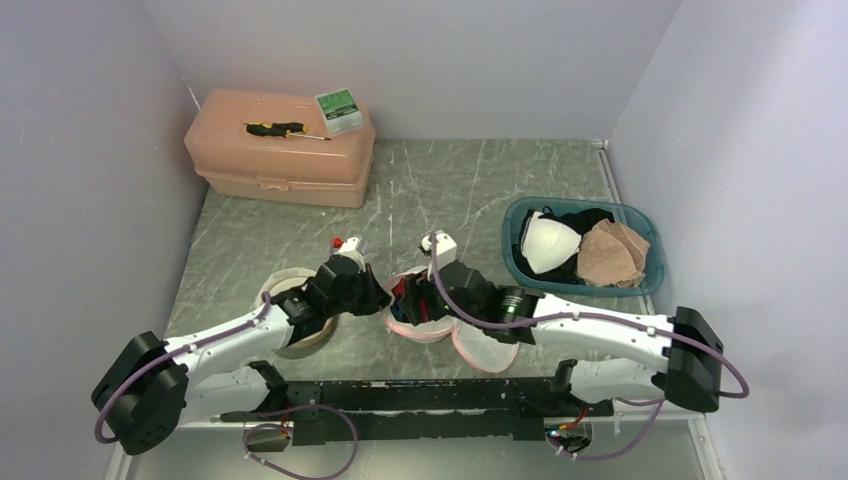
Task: Unzip the laundry bag and remove the bra
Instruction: Pick up the bra from the laundry bag.
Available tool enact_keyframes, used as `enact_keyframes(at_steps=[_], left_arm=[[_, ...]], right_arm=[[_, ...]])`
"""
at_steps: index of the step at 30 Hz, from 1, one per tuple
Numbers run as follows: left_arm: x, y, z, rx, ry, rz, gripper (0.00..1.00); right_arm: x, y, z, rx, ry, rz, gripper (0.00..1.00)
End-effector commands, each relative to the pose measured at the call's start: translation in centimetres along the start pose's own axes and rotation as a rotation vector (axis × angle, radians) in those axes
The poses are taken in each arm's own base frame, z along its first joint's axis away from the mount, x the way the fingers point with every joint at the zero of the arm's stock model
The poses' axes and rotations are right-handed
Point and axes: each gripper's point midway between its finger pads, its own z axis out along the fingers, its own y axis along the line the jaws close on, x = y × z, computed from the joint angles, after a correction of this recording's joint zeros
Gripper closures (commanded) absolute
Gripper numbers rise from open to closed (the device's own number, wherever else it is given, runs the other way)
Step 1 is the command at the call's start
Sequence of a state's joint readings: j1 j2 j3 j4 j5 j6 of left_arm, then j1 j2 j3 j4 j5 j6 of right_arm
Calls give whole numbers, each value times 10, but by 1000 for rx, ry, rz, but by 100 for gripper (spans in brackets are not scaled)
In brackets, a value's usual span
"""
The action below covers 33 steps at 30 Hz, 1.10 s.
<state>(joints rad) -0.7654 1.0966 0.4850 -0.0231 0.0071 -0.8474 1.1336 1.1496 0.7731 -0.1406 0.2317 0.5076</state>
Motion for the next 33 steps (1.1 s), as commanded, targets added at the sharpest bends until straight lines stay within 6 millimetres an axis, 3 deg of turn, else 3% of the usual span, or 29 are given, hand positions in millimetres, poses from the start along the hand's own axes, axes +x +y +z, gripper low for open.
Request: enact_keyframes(at_steps=[1, 12, 21, 33], left_arm=[[-17, -24, -6, 73, -41, 14, 97], [-15, -22, -6, 71, -38, 10, 97], [-15, -24, -6, 78, -34, 9, 97], [-15, -25, -6, 84, -31, 7, 97]], right_arm=[[13, -35, 10, 231, 64, -73, 31], [19, -35, 17, 261, 78, -104, 32], [20, -23, 25, 239, 80, -132, 31], [36, -32, 41, 298, 133, -178, 34]])
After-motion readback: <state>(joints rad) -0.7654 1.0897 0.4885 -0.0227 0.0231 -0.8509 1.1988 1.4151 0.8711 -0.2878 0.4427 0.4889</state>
